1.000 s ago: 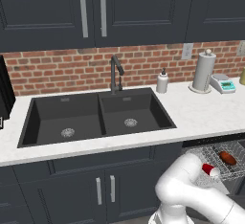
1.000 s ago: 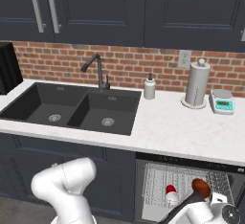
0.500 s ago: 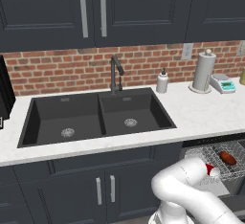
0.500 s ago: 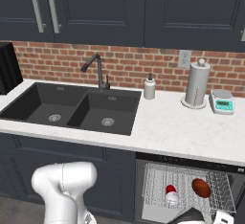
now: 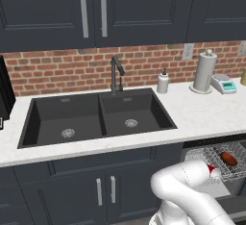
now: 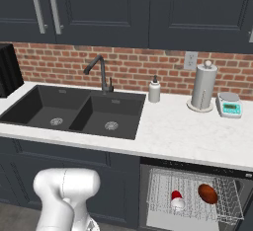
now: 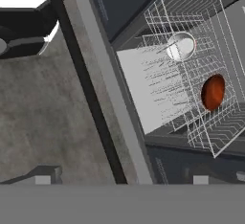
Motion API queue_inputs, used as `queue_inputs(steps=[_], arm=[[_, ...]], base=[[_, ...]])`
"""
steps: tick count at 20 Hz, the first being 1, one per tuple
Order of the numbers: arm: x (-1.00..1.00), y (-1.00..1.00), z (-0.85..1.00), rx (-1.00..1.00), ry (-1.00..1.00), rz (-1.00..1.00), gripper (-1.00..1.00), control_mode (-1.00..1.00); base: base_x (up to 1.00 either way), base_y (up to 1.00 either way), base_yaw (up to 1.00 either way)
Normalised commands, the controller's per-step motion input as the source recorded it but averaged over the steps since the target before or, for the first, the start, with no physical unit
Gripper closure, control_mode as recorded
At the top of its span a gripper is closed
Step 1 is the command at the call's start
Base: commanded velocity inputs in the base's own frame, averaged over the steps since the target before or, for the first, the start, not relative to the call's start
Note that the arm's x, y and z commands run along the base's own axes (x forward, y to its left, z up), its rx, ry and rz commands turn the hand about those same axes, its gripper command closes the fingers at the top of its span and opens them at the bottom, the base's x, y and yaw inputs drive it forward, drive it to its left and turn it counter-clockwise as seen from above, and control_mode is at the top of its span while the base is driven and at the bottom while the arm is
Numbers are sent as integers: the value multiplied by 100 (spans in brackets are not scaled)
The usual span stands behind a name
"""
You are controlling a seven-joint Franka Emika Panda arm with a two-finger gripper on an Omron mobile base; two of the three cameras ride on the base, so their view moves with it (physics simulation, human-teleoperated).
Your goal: Pick up the cup and bowl from the counter, place them in the dishwasher, and close the dishwasher door.
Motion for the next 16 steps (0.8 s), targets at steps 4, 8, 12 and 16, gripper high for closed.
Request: queue_inputs(steps=[4, 8, 12, 16], arm=[[-100, 0, -1, 8, -12, 0, -100, -100], [-100, 17, -53, 14, -17, 0, -100, -100], [-100, 21, -86, 17, -27, 0, -100, -100], [-54, 83, -100, 19, -35, -1, -100, -100]], base=[[0, 0, 0], [0, 0, 0], [0, 0, 0], [0, 0, 0]])
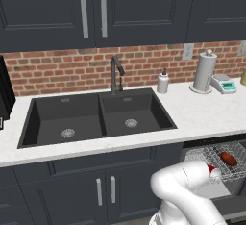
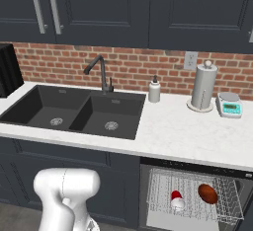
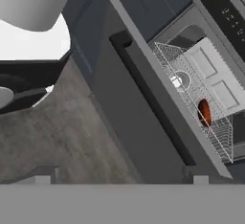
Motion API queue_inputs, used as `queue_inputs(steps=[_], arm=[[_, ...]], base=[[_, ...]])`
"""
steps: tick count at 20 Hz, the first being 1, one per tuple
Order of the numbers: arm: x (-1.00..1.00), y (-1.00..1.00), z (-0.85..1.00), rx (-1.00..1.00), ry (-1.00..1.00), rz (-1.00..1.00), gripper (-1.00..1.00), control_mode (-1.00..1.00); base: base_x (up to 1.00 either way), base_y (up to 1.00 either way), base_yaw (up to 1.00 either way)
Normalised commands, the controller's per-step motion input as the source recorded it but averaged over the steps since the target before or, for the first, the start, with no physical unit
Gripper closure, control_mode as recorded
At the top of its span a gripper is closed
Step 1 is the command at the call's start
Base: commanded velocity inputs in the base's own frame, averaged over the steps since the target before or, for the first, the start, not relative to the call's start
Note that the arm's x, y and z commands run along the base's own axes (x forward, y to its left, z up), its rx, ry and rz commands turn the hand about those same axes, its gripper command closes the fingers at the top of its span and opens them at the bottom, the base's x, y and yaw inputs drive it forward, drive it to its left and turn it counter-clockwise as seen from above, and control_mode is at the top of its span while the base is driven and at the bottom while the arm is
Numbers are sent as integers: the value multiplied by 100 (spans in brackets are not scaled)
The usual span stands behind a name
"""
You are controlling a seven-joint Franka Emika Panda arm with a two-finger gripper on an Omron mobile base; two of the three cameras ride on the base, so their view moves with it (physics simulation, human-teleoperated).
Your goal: Pick up the cup and bowl from the counter, place them in the dishwasher, and close the dishwasher door.
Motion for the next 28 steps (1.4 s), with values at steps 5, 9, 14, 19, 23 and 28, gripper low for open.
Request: queue_inputs(steps=[5, 9, 14, 19, 23, 28], arm=[[45, 93, -91, 14, -30, -10, -100, -100], [98, 58, -90, 17, -17, -8, -100, -100], [100, 24, -88, 15, -12, -3, -100, -100], [99, -52, -62, 12, -7, 0, -100, -100], [87, -86, -65, 13, -5, 1, -100, -100], [97, -65, -83, 10, -2, 2, -100, -100]], base=[[0, 0, 0], [0, 0, 0], [0, 0, 0], [0, 0, 0], [0, 0, 0], [0, 0, 0]])
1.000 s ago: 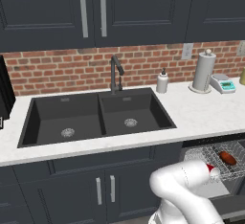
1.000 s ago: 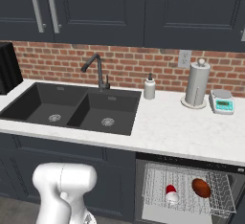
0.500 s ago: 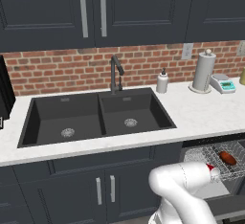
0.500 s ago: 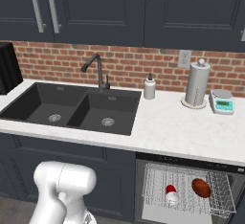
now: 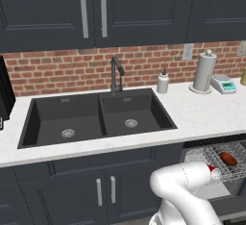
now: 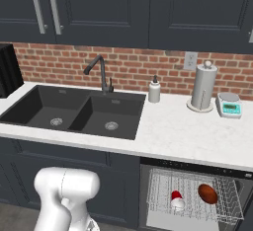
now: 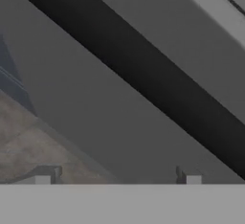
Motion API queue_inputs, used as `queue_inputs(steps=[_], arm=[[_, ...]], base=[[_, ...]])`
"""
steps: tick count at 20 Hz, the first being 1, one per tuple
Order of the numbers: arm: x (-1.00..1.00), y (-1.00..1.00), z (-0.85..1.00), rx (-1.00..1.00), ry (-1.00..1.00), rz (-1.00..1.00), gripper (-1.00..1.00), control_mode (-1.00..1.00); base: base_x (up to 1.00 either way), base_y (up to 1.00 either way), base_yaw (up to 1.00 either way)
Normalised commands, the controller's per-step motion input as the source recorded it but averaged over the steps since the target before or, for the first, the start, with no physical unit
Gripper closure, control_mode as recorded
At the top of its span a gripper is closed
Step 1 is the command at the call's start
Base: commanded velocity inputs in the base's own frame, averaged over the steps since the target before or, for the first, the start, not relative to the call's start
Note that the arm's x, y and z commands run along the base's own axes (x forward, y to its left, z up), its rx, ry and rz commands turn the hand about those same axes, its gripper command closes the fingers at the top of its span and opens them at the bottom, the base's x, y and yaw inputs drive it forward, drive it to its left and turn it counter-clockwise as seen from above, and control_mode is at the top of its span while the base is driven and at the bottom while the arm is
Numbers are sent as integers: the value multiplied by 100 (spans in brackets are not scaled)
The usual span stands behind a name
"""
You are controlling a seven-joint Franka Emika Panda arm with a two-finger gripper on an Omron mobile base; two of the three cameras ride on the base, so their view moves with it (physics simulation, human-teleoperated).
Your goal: Pick up the cup and bowl from the counter, place them in the dishwasher, and close the dishwasher door.
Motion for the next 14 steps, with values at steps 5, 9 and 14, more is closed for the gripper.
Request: queue_inputs(steps=[5, 9, 14], arm=[[100, -28, -90, 6, 0, 2, -100, -100], [100, 0, -79, 6, 0, 2, -100, -100], [100, 1, -52, 15, -2, 10, -100, -100]], base=[[0, 0, 0], [0, 0, 0], [0, 0, 0]])
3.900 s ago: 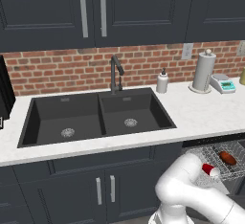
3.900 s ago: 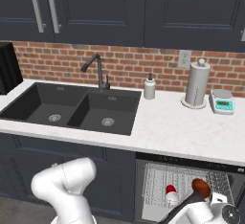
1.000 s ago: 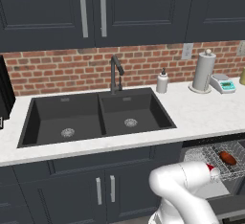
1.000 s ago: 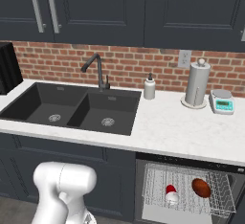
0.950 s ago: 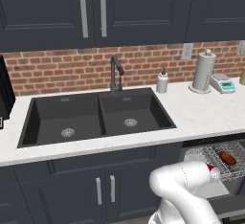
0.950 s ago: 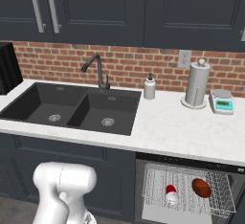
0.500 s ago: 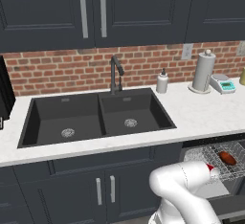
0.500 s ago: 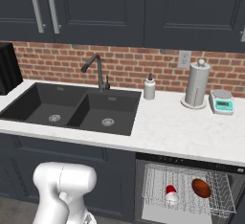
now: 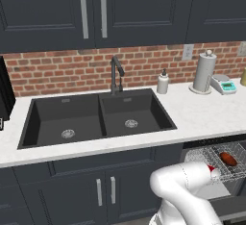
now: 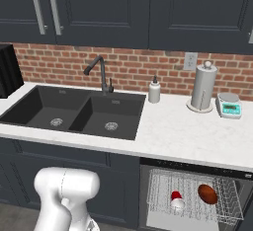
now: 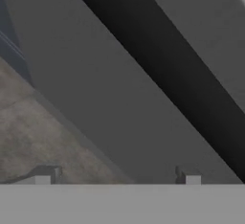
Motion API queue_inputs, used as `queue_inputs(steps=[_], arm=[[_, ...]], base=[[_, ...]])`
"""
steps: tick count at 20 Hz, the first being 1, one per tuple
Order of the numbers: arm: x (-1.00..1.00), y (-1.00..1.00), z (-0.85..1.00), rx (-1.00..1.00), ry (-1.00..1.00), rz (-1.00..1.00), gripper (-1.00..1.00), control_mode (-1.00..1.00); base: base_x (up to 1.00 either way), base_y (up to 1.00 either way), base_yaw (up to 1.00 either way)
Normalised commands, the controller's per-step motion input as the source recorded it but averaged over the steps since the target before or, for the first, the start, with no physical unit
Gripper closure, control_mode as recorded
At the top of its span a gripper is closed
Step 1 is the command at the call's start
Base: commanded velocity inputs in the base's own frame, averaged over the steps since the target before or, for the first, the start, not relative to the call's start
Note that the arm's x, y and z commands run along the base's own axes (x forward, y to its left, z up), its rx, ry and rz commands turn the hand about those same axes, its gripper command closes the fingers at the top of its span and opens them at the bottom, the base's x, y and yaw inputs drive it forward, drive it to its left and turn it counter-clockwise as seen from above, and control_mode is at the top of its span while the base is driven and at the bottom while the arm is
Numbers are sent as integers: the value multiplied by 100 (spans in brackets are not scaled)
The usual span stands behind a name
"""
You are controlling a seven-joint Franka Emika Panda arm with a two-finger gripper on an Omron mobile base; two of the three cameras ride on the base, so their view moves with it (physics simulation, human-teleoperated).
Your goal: Pick up the cup and bowl from the counter, place them in the dishwasher, and close the dishwasher door.
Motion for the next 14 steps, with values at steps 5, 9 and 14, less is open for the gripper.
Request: queue_inputs(steps=[5, 9, 14], arm=[[100, 33, -34, 19, -5, 20, -100, -100], [100, 51, -26, 23, -21, 24, -100, -100], [100, 72, -43, 26, -51, 22, -100, -100]], base=[[0, 0, 0], [0, 0, 0], [0, 0, 0]])
